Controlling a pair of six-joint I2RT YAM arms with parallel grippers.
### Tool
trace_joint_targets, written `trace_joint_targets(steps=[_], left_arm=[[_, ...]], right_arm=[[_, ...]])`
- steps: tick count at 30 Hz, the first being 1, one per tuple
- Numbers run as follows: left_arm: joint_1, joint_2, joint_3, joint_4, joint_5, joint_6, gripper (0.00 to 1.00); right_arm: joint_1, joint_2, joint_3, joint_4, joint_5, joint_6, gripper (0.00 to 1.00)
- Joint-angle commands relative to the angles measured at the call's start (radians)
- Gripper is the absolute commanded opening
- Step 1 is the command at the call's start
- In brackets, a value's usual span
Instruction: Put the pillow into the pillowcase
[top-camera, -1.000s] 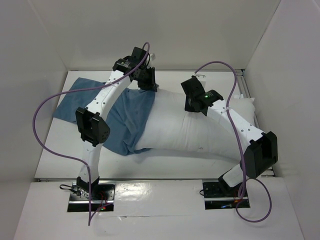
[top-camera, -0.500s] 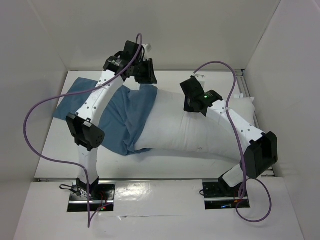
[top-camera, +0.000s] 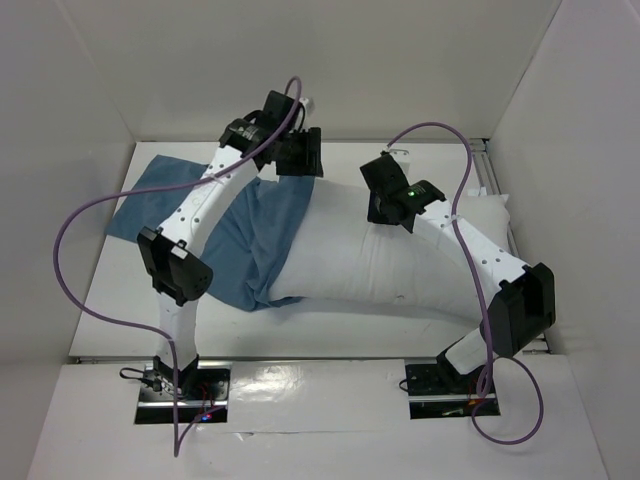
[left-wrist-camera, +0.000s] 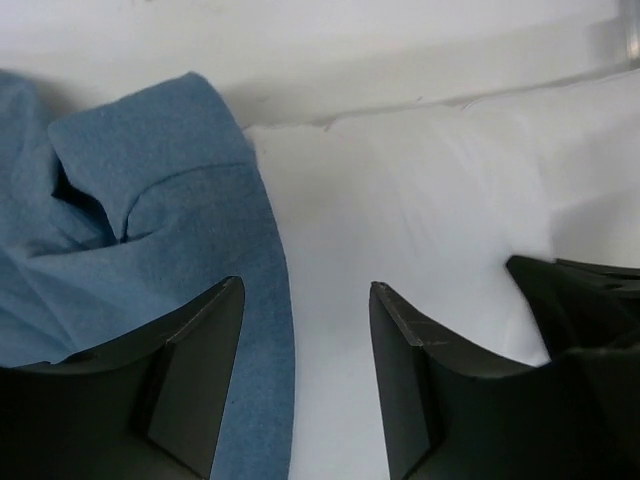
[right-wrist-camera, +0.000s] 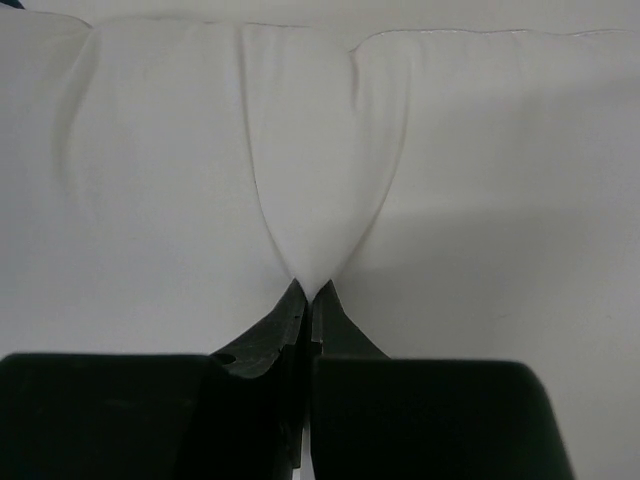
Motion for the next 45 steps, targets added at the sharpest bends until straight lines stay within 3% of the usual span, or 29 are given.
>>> trace_joint_targets(steps=[1,6,15,20,23,24,26,29,30,34,37,41,45], left_arm=[[-0.05,0.0,-0.031,-0.056,-0.155,0.059,0.66],[-0.09,0.0,-0.097,-0.076,-0.212,0.07,0.66],[-0.099,0.0,-0.119,-0.106,-0.361,0.061,0.48],[-0.099,0.0,-0.119,-0.115,-0.37,0.061,0.32],[-0.099,0.0,-0.106,-0.115,-0.348,0.061,0.12],[-0.099,0.0,-0.106,-0.115,-0.324,0.061,0.0],[-0.099,0.0,-0.094,-0.115,-0.272,0.084,0.0],[-0.099,-0.04,-0.085,-0.045,-0.073,0.093,0.0],[-0.099,-0.049,-0.073,-0.028,0.052,0.093,0.0],[-0.108,-0.037,-0.008,0.087,0.402,-0.017,0.0],[-0.117,0.038,0.003,0.193,0.565,-0.117,0.0],[-0.104,0.179,0.122,0.209,0.601,-0.174,0.0],[-0.042,0.201,0.159,0.209,0.575,-0.175,0.03]], right_arm=[[0.017,-0.007,0.007,-0.008,-0.018,0.003,0.0],[0.017,-0.007,0.016,-0.008,-0.018,0.003,0.0],[0.017,0.002,0.016,-0.008,-0.018,0.003,0.0],[0.017,0.002,0.016,-0.008,-0.018,0.003,0.0],[0.017,0.002,0.016,-0.008,-0.018,0.003,0.0],[0.017,0.002,0.016,-0.008,-0.018,0.003,0.0],[0.017,0.002,0.025,-0.008,-0.018,0.003,0.0],[0.017,0.002,0.036,-0.008,-0.018,0.003,0.0],[0.017,0.002,0.036,-0.008,-0.018,0.014,0.0],[0.017,-0.007,0.054,0.021,-0.038,0.04,0.0],[0.017,-0.016,0.045,0.071,-0.048,0.081,0.0],[-0.001,0.023,0.045,0.11,-0.017,0.17,0.0],[-0.055,0.024,0.01,0.194,-0.028,0.249,0.0]])
